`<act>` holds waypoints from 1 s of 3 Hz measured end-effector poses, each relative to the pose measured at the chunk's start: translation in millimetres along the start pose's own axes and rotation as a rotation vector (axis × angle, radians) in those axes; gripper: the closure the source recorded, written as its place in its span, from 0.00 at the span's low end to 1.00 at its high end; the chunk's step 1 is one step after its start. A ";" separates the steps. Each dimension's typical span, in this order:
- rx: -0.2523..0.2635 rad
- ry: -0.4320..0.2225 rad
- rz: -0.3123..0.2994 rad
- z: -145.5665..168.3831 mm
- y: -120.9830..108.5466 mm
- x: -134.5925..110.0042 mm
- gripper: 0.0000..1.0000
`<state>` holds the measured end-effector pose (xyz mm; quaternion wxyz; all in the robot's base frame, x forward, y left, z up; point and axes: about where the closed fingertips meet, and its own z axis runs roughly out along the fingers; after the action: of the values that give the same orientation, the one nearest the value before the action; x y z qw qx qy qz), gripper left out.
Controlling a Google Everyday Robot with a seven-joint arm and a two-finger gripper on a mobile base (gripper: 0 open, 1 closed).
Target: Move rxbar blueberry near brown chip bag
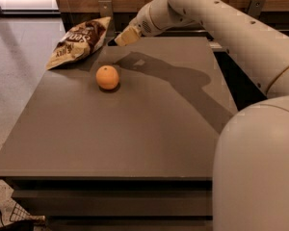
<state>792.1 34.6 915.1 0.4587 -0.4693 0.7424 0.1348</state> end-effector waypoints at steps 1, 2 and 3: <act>-0.018 -0.037 0.087 65.1 -5.0 19.1 1.00; -0.009 -0.028 0.122 90.5 -5.8 32.9 0.98; -0.014 -0.027 0.119 91.1 -3.7 32.4 0.76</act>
Offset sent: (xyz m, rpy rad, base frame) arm 0.0642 0.0371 -0.0937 0.1031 0.0806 -0.0898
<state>841.2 71.6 840.3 0.4566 -0.4255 0.7618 0.1734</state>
